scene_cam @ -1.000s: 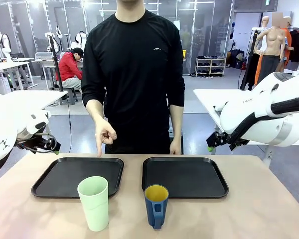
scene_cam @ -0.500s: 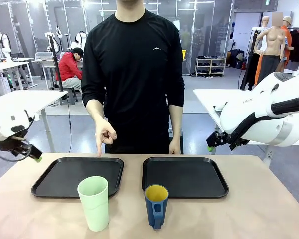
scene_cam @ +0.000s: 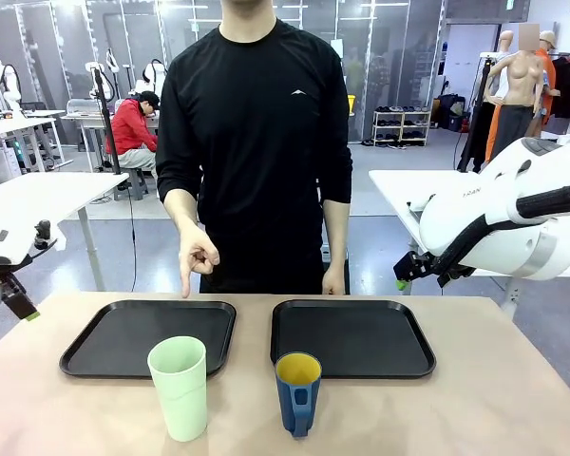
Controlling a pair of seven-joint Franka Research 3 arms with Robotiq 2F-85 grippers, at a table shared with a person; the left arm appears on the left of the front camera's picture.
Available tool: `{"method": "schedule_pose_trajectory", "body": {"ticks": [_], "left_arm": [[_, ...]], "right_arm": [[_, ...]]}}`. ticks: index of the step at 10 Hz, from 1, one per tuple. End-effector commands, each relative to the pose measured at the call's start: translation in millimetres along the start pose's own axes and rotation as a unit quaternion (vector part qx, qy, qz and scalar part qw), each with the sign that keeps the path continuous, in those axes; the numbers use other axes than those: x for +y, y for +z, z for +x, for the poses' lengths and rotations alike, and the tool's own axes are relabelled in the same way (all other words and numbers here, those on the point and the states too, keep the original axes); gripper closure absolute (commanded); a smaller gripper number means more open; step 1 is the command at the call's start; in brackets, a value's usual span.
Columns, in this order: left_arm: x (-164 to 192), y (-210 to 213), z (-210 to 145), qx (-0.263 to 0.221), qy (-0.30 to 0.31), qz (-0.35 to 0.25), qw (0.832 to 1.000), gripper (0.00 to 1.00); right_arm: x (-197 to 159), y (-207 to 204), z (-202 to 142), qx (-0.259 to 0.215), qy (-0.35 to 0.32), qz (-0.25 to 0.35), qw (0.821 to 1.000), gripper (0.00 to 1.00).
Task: Sort and store the cups by type.
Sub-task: Pick up the Reusable plastic cup.
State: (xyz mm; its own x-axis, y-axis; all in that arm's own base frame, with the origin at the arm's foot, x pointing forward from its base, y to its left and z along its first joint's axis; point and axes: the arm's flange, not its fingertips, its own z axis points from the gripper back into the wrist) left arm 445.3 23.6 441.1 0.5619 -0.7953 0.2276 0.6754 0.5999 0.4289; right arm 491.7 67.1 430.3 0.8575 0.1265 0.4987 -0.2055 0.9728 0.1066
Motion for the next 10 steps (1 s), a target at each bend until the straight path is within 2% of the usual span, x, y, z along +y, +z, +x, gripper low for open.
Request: {"method": "schedule_pose_trajectory", "body": {"ticks": [1,4,5,7,9,10], "left_arm": [[14,-9,-4,-0.023,-0.088,-0.019,0.996,0.0],[10,-13,-2,0.027,-0.196,-0.103,0.975,0.0],[7,-13,3,0.022,-0.227,-0.14,0.964,0.0],[2,-15,6,0.024,-0.255,-0.184,0.949,0.0],[-1,-20,11,0.013,-0.26,-0.197,0.945,0.0],[-11,-17,5,0.02,-0.251,-0.171,0.953,0.0]], "right_arm": [[-1,1,0,-0.001,-0.001,0.002,1.0,0.0],[-1,1,0,-0.001,-0.001,0.002,1.0,0.0],[-1,1,0,-0.001,-0.001,0.002,1.0,0.0],[-1,1,0,-0.001,-0.001,0.002,1.0,0.0],[-1,1,0,-0.001,-0.001,0.002,1.0,0.0],[-1,1,0,-0.001,-0.001,0.002,1.0,0.0]]}}
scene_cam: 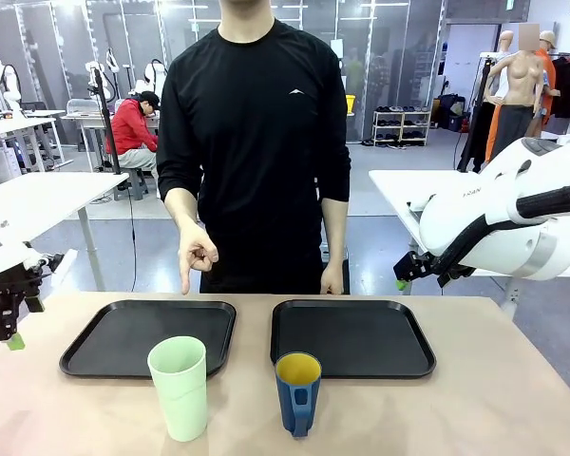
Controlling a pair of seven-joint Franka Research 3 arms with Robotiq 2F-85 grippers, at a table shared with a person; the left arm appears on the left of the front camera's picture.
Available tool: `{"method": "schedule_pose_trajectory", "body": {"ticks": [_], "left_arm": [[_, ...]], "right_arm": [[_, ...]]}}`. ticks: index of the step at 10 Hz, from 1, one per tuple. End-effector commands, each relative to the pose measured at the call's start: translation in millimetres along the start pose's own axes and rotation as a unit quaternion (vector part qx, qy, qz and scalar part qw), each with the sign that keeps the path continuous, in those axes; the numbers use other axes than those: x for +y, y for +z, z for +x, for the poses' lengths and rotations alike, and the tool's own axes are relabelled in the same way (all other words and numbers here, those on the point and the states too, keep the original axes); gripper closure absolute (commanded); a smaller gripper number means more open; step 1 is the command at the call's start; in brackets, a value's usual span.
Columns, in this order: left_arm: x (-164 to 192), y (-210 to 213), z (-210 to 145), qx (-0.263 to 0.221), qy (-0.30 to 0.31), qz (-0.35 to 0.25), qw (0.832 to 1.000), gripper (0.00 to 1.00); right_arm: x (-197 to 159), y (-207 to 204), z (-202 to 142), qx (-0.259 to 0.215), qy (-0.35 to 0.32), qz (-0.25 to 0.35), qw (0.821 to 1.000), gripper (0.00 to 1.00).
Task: Sort and store the cups by type.
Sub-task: Pick up the Reusable plastic cup.
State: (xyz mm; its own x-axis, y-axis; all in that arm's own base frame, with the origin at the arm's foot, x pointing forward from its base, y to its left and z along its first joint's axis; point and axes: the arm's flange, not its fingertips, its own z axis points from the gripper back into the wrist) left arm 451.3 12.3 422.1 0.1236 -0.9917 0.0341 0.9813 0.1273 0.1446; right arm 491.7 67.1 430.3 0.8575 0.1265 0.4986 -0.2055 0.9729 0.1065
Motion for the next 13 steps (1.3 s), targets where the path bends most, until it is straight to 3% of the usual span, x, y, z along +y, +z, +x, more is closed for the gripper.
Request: {"method": "schedule_pose_trajectory", "body": {"ticks": [1,6,7,9,11,13], "left_arm": [[-2,1,-2,0.002,0.008,0.01,1.0,0.0],[0,1,-3,0.006,0.004,0.003,1.0,0.0],[0,-7,7,-0.031,-0.074,-0.033,0.996,0.0],[-12,-28,29,-0.076,-0.143,-0.076,0.984,0.0],[-26,-48,45,-0.135,-0.188,-0.09,0.969,0.0],[-33,-63,58,-0.229,-0.201,-0.067,0.95,0.0]], "right_arm": [[-1,1,0,-0.001,-0.001,0.002,1.0,0.0],[-1,1,0,-0.001,-0.001,0.002,1.0,0.0],[-1,1,0,-0.001,-0.001,0.002,1.0,0.0],[-1,1,0,-0.001,-0.001,0.002,1.0,0.0],[-1,1,0,-0.001,-0.001,0.002,1.0,0.0],[-1,1,0,-0.001,-0.001,0.002,1.0,0.0]]}}
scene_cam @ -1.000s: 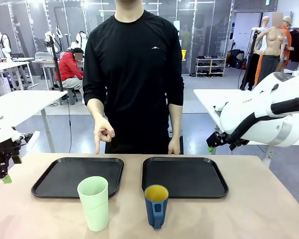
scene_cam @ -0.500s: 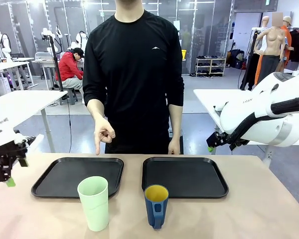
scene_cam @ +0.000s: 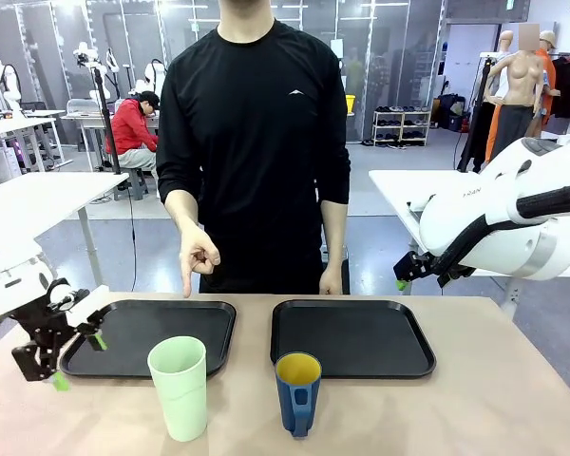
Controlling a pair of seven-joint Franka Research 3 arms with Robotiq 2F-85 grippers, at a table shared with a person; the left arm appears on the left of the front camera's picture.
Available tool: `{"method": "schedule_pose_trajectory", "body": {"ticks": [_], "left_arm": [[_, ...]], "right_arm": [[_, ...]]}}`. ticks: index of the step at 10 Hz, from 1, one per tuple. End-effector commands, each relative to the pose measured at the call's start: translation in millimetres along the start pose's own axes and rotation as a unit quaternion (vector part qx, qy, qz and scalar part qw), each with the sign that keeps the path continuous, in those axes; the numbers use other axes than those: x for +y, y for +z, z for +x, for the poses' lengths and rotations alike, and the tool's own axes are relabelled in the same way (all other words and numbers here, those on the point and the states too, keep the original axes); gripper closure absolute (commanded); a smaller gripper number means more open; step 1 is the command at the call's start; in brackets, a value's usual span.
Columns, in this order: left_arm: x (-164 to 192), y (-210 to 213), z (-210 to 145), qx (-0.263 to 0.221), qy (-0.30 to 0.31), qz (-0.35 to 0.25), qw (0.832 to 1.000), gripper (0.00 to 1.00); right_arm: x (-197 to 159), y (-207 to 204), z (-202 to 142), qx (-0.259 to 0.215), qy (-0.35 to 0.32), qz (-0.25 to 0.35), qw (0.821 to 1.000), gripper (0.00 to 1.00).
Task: Sort and store the cups by type.
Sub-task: Pick up the Reusable plastic cup.
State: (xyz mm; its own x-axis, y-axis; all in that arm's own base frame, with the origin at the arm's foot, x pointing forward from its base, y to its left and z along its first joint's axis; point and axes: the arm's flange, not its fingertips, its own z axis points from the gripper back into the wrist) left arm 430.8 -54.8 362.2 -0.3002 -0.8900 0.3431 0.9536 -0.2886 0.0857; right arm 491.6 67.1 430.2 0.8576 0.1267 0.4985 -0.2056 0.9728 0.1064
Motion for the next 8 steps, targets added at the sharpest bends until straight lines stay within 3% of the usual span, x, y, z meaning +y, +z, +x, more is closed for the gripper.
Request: {"method": "schedule_pose_trajectory", "body": {"ticks": [1,5,8], "left_arm": [[2,-8,-8,-0.091,-0.011,0.036,0.995,0.0],[-7,-28,-18,-0.236,-0.017,0.107,0.966,0.0],[-11,-43,-28,-0.343,-0.022,0.086,0.935,0.0]], "right_arm": [[-1,1,0,-0.001,-0.001,0.002,1.0,0.0],[-1,1,0,-0.001,-0.001,0.002,1.0,0.0],[-1,1,0,-0.001,-0.001,0.002,1.0,0.0]]}}
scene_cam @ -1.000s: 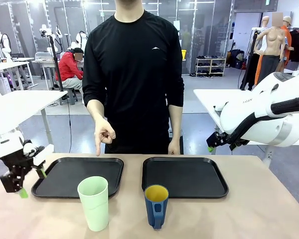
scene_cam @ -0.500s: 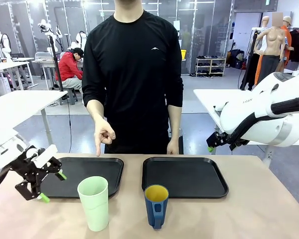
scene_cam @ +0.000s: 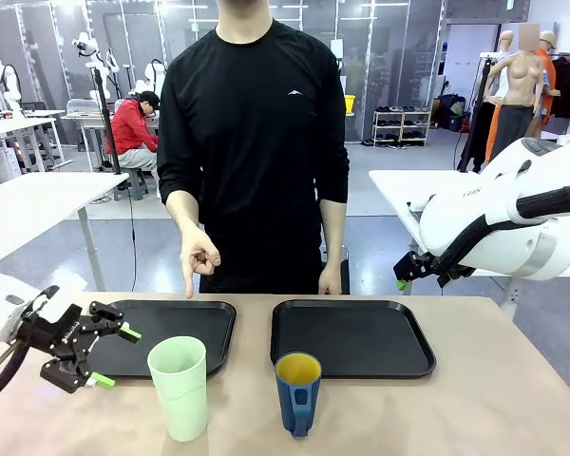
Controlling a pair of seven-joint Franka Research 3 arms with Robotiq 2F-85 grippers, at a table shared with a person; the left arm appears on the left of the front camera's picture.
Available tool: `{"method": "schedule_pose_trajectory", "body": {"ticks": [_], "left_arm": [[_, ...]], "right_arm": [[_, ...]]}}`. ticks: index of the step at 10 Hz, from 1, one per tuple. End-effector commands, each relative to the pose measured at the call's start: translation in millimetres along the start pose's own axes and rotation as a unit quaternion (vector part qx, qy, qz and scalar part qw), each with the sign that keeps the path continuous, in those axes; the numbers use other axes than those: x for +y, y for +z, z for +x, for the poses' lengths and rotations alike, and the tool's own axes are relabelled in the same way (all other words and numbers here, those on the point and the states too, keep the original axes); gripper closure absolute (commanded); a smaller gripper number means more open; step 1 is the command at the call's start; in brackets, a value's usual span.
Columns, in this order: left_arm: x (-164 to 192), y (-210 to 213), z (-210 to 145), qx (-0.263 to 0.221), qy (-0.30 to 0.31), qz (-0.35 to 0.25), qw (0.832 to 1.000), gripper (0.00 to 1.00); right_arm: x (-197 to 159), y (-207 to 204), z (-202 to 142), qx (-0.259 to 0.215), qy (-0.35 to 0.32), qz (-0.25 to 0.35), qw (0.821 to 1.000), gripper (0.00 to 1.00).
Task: Sort and store the cups by type.
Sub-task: Pick up the Reusable plastic cup.
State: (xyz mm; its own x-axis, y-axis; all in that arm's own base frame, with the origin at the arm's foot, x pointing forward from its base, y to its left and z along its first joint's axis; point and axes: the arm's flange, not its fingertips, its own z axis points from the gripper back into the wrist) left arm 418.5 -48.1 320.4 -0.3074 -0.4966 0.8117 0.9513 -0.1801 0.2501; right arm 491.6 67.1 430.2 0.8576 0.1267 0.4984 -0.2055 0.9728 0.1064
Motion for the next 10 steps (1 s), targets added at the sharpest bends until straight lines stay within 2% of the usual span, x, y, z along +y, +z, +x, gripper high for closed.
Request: {"method": "schedule_pose_trajectory", "body": {"ticks": [1,3,8,9,10], "left_arm": [[5,-2,-17,-0.052,0.016,-0.025,0.998,0.0],[6,-9,-19,-0.069,0.021,-0.042,0.997,0.0],[9,-14,-25,-0.165,0.029,-0.047,0.985,0.0],[12,-8,-29,-0.168,0.067,-0.048,0.982,0.0],[9,-13,-10,-0.128,0.039,-0.058,0.989,0.0]], "right_arm": [[-1,1,0,-0.001,-0.001,0.002,1.0,0.0],[-1,1,0,-0.001,-0.001,0.002,1.0,0.0],[-1,1,0,-0.001,-0.001,0.002,1.0,0.0],[-1,1,0,-0.001,-0.001,0.002,1.0,0.0],[-1,1,0,-0.001,-0.001,0.002,1.0,0.0]]}}
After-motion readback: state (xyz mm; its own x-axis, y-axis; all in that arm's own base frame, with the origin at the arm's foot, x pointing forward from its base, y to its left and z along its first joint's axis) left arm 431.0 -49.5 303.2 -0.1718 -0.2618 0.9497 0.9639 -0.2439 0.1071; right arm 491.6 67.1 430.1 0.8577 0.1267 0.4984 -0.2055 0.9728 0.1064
